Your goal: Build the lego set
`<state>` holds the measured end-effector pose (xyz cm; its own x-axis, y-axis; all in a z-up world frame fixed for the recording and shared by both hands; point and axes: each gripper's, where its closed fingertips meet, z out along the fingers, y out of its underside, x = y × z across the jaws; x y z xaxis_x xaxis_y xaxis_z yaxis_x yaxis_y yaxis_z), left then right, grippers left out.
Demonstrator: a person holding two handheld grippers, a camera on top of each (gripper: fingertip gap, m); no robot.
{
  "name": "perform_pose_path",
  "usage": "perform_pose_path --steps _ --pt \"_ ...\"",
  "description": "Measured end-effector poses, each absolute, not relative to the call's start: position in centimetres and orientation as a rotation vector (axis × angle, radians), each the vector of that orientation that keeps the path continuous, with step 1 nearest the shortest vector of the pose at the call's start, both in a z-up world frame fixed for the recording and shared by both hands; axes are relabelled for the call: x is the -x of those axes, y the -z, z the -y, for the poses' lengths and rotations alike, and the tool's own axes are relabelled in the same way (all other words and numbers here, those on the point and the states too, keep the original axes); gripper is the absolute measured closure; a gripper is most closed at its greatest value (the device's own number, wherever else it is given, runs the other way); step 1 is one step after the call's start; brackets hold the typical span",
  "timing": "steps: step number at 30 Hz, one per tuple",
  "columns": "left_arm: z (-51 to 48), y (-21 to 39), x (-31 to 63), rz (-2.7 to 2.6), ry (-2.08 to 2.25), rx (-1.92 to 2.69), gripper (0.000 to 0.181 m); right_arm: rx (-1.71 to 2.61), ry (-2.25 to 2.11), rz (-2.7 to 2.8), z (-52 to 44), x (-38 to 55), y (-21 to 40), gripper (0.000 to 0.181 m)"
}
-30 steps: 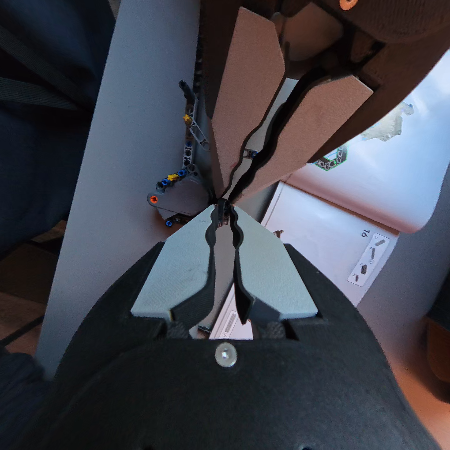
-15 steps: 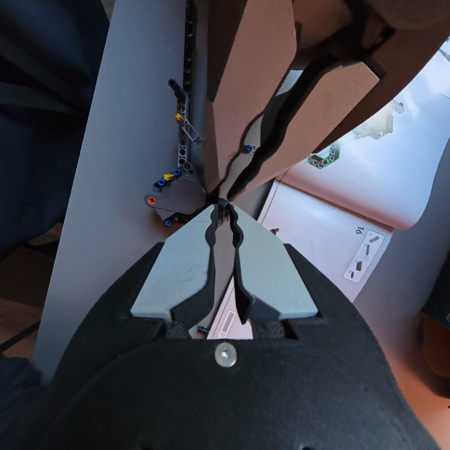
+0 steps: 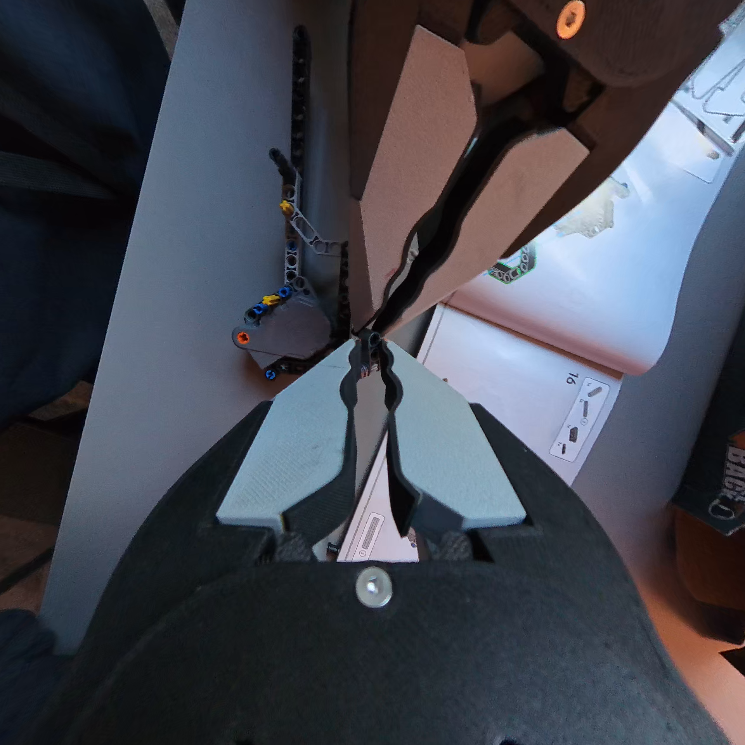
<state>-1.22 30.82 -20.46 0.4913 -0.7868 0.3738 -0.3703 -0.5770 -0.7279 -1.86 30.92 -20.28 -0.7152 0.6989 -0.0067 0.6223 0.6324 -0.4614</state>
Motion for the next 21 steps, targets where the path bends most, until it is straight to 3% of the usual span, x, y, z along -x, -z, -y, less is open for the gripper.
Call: perform_pose_path --steps 8,14,21 --pt "-31.3 19.7 1.6 -0.916 0.959 2.129 0.181 1.129 -0.66 2.661 -31.3 2.0 20.2 0.177" --pt "-31.1 19.3 1.6 -0.89 1.016 2.129 0.166 1.152 -0.696 2.626 -31.5 2.3 19.6 0.178" --pt "-31.3 19.4 1.6 -0.923 0.926 2.112 0.175 1.148 -0.741 2.598 -31.1 2.6 18.9 0.178"
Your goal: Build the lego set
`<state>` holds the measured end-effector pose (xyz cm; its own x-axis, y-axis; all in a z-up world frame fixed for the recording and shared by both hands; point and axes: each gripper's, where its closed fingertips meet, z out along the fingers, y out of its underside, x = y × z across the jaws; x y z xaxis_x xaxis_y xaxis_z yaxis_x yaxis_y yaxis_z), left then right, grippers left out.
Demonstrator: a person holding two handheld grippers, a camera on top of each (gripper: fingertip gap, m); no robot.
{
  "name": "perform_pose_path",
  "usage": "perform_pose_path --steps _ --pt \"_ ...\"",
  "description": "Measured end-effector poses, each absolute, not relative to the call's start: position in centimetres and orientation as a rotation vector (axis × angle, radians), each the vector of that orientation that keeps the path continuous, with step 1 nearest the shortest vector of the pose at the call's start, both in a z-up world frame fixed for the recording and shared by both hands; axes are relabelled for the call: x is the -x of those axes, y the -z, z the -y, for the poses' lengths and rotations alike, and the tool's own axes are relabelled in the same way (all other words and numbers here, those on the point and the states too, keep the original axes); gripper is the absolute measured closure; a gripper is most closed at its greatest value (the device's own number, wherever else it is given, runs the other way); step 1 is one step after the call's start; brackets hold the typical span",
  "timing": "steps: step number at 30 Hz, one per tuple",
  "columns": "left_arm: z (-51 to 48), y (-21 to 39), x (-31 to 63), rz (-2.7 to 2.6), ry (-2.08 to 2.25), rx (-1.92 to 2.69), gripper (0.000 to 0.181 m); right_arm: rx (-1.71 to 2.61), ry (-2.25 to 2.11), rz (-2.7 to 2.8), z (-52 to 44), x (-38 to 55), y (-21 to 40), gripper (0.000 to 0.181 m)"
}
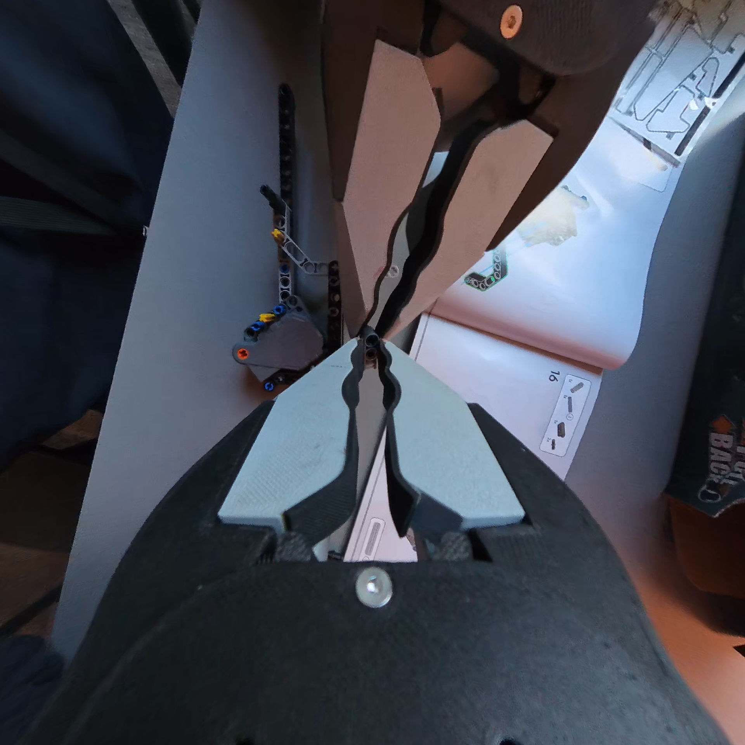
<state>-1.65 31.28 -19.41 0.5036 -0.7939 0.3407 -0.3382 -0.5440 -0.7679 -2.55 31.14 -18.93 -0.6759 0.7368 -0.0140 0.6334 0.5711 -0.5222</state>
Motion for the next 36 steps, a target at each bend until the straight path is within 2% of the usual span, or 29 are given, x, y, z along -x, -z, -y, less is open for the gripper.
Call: perform_pose_path --steps 12,36 --pt "-32.3 17.6 2.1 -0.889 0.857 1.986 0.176 1.201 -0.844 2.525 -32.0 2.7 17.8 0.176" --pt "-32.6 17.7 2.3 -0.882 0.841 1.979 0.176 1.175 -0.897 2.492 -32.1 3.2 17.6 0.176"
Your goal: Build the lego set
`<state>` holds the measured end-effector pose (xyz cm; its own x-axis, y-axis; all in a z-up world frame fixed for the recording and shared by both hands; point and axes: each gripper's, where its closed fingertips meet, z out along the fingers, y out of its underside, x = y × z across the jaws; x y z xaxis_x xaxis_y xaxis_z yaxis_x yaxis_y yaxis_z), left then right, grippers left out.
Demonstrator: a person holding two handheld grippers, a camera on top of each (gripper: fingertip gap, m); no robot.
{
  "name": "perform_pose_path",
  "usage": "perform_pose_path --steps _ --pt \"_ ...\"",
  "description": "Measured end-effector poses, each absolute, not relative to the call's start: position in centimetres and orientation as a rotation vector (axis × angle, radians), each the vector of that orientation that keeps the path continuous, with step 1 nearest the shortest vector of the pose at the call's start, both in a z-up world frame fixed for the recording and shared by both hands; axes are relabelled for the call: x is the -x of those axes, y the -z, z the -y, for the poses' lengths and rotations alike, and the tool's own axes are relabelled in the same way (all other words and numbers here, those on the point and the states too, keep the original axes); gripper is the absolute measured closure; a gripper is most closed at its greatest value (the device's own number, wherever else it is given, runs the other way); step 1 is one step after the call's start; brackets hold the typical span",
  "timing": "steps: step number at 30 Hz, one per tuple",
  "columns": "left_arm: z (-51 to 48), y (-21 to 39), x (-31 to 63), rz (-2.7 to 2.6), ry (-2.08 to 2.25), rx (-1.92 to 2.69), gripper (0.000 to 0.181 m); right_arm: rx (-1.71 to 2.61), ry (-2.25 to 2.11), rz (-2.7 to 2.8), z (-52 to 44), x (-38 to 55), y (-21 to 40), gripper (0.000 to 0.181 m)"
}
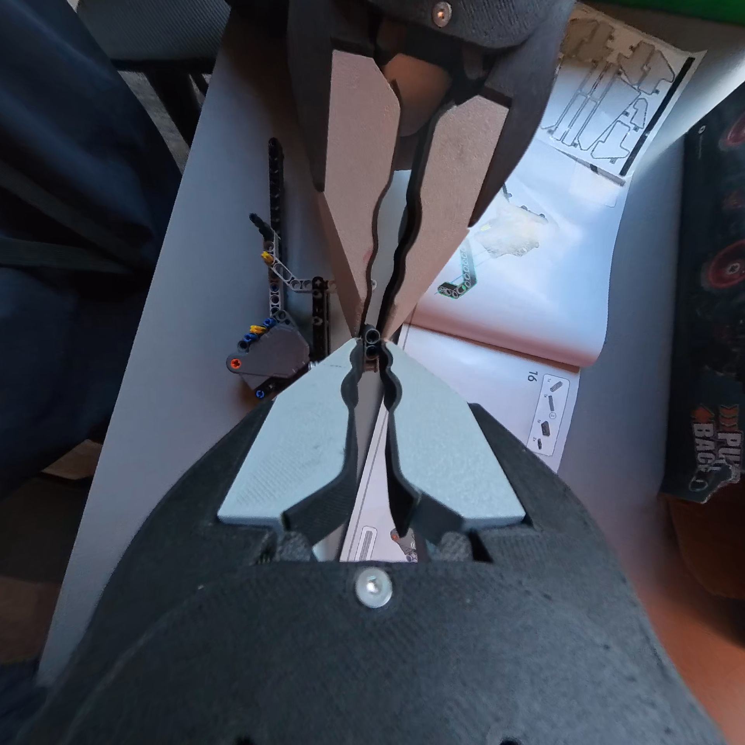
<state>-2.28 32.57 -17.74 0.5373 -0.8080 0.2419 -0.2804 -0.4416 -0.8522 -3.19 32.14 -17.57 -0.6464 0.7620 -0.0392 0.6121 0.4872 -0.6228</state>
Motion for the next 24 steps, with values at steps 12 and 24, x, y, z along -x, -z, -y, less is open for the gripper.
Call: perform_pose_path --steps 12,24 --pt "-29.1 19.6 3.1 -1.009 1.048 2.17 0.141 1.238 -0.74 2.563 -31.7 1.9 18.8 0.177" --pt "-28.2 23.1 1.7 -1.186 0.832 2.237 0.17 1.28 -0.591 2.614 -30.5 1.3 20.1 0.176"
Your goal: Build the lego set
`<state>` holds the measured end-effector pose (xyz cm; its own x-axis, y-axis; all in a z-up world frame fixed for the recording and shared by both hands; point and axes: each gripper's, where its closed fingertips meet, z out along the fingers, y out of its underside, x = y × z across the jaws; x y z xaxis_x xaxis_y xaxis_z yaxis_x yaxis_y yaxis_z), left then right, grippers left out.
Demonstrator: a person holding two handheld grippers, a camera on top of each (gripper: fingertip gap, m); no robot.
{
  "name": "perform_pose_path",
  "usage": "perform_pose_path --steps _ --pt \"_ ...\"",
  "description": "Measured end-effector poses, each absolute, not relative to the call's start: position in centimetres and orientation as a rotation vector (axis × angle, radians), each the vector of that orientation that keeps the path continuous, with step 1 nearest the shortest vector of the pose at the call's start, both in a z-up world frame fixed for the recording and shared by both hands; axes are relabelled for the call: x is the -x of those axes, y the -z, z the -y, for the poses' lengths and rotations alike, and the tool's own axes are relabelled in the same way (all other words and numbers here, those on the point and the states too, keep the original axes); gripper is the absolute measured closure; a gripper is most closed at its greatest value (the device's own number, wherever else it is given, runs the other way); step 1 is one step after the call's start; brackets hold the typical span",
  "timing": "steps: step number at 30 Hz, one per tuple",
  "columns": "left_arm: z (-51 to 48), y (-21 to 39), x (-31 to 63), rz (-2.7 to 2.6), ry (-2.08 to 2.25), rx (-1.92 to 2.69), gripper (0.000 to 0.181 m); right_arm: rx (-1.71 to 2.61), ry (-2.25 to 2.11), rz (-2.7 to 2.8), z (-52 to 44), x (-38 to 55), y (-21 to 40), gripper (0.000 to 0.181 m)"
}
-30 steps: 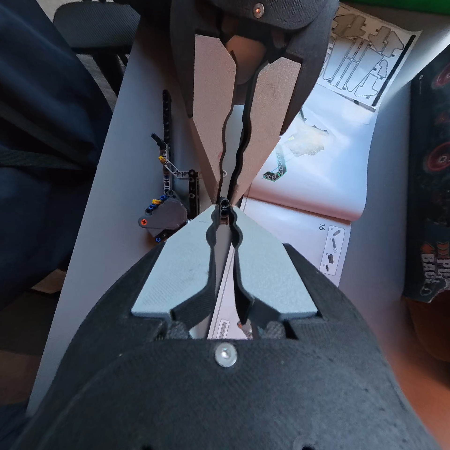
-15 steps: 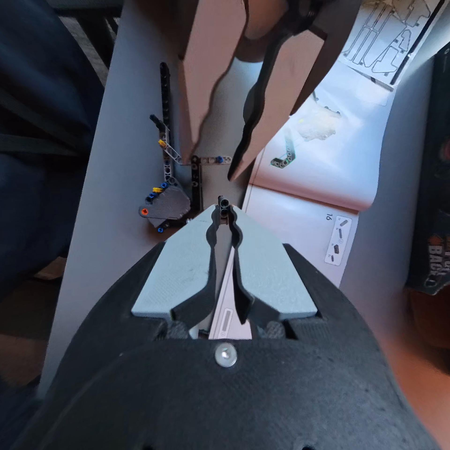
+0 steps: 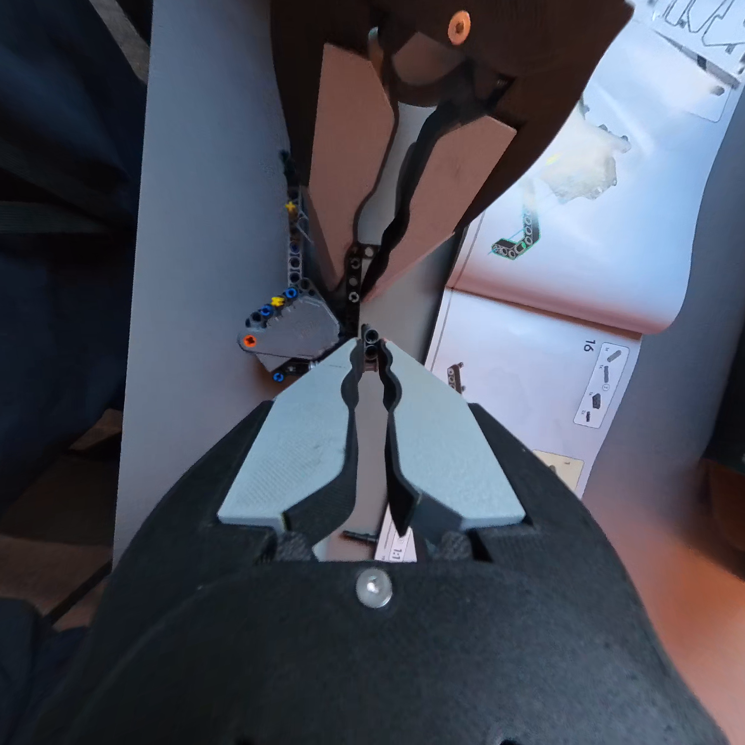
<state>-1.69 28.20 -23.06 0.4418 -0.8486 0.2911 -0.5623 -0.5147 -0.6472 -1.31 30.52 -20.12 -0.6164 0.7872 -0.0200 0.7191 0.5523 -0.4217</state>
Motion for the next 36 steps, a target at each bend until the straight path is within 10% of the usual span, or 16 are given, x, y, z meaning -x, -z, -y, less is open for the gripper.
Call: perform_pose_path --steps 36 --pt "-29.0 22.5 0.8 -1.021 0.818 2.281 0.176 1.491 -0.366 2.656 -30.4 -0.2 21.2 0.176"
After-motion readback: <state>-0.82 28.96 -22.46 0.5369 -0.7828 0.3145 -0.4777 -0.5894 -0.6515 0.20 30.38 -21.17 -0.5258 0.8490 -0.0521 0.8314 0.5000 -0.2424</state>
